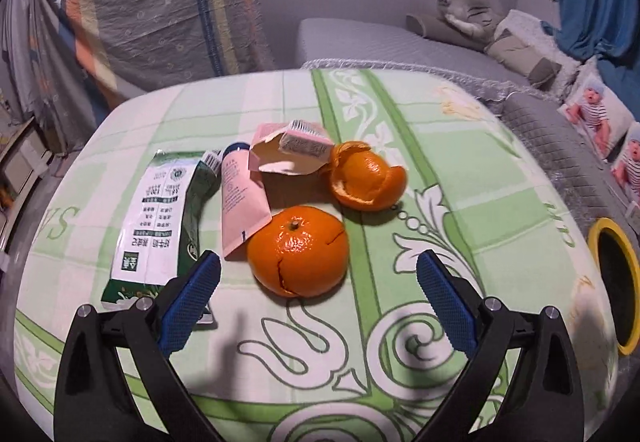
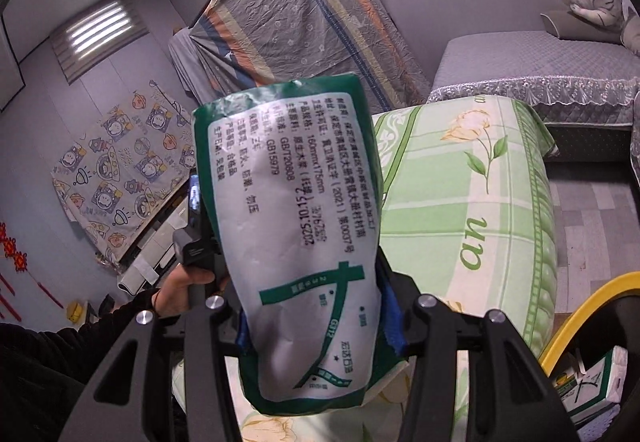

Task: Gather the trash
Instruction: 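Grasp the peeled orange with the left gripper while the right holds the pouch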

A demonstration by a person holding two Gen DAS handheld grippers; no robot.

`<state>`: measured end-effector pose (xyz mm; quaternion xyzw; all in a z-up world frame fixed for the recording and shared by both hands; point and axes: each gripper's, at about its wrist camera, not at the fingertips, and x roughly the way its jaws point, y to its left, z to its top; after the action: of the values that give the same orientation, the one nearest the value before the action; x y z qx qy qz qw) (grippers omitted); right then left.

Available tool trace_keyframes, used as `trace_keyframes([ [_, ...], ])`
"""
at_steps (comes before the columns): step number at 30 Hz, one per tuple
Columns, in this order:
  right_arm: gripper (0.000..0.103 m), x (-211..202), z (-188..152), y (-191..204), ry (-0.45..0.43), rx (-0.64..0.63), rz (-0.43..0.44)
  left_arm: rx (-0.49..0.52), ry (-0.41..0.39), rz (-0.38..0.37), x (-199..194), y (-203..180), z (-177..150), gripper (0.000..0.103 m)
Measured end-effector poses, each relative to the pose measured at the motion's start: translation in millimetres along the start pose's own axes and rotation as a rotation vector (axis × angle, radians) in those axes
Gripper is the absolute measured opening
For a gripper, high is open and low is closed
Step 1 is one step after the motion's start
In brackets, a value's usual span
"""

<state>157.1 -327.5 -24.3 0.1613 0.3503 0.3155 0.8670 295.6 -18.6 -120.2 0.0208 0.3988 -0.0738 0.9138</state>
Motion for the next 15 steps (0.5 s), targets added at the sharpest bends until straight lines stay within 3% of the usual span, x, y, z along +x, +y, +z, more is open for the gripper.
trace_keyframes([
  [2,0.047,-1,-1,-1,-0.002,0.0,0.006,-0.017,0.033,0.011,11,0,1,0.084],
  [7,0.047,-5,-3,-1,-0.019,0.003,0.019,-0.025,0.07,0.058,30,-2,0,0.081],
  [15,0.047,-11,-7,-1,-0.029,0.013,0.015,-0.058,0.07,0.106,32,8,-1,0.042],
])
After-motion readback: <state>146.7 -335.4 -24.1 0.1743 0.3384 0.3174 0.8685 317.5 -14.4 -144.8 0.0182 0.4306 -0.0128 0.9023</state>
